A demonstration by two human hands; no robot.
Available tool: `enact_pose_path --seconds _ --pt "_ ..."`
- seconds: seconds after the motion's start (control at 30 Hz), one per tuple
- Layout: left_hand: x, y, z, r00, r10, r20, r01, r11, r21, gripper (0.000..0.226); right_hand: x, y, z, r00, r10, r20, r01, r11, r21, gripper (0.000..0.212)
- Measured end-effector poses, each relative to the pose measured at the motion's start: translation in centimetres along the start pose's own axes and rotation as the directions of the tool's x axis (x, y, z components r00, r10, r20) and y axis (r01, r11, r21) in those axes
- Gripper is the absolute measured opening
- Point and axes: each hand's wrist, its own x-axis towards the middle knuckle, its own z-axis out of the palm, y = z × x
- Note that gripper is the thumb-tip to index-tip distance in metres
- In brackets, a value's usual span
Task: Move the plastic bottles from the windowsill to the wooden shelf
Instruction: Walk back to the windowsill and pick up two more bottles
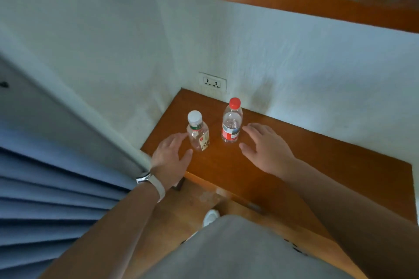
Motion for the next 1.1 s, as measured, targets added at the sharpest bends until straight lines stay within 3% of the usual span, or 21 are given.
enact_pose_path --seconds 0.2,0.53,0.87,1.1 --pt "-3.5 3.0 -0.5 1.0 0.023 -0.012 -0.02 0.987 0.158 0.055 -2.2 0.9 -1.7 0.996 -0.088 0.022 0.089 0.994 -0.06 0.058" --pt "-11.0 5.9 -2.4 0.989 -0.064 -0.131 0.1 0.951 0.292 0.058 -3.4 -0.5 -2.9 0.935 -0.349 0.065 0.353 0.934 -0.057 0.057" --pt "-17.4 4.1 -4.7 0.971 -0.081 -0.223 0.165 0.907 0.388 0.054 -4.8 -5.3 -3.4 0.834 -0.549 0.061 0.551 0.833 -0.036 0.056" --pt "-24.6 0.7 -6.2 0.937 -0.132 -0.323 0.255 0.891 0.376 0.051 -7.5 -11.8 -3.0 0.724 -0.685 0.082 0.69 0.721 -0.07 0.057"
